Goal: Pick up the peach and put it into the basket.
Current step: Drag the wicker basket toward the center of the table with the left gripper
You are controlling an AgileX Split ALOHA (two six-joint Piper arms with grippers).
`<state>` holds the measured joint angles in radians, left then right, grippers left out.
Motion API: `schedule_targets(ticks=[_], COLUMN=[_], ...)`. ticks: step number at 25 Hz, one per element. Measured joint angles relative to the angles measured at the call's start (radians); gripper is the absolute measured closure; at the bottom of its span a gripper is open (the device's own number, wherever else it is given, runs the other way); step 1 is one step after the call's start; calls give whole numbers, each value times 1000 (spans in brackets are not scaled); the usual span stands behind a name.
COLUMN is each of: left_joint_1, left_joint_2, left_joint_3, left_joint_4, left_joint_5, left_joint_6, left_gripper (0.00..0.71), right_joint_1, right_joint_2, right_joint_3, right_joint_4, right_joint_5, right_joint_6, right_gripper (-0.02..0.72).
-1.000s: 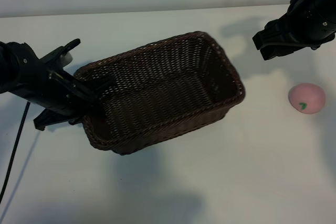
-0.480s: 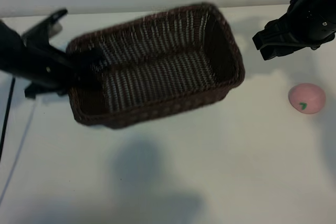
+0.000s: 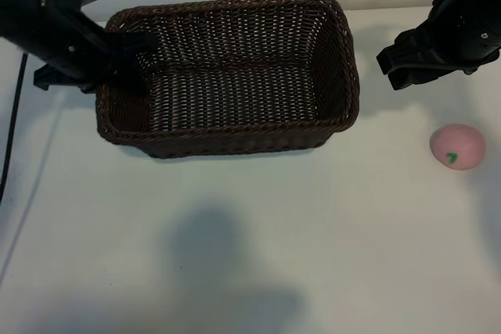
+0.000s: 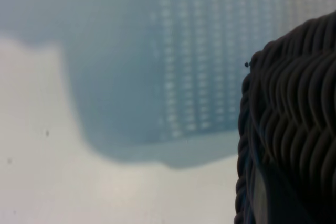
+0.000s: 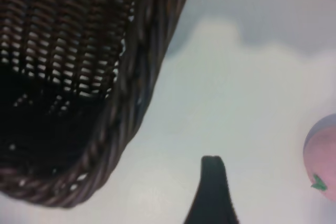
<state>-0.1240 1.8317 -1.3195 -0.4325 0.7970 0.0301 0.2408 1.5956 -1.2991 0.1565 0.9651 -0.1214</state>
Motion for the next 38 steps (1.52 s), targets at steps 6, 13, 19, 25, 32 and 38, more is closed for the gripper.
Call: schedule_targets(ticks=[6,13,19,25,32,38], left_joint_1=[-42,-93,-95,-100,-100,-100], left_joint_2=[98,199,256,294,311,313], left_joint_3=[-97,-185,-201,-201,-202,-202], left_joint_4=[7,6,6,6,4,-5], left_joint_5=[6,22,23,11,-13,-13], left_joint_6=[-5,-11,-12,-6,10,17], left_gripper=[550,550,550,550,550,519], right_joint_1=[0,0,0,0,0,0], right_joint_2=[0,0,0,0,0,0], right_joint_3=[0,0,0,0,0,0], right_joint_4=[0,0,-1,-1,0,0], right_joint_5=[0,1,2,2,3,5], right_joint_6=[0,0,0,0,0,0], right_gripper=[156,156,156,156,156,156])
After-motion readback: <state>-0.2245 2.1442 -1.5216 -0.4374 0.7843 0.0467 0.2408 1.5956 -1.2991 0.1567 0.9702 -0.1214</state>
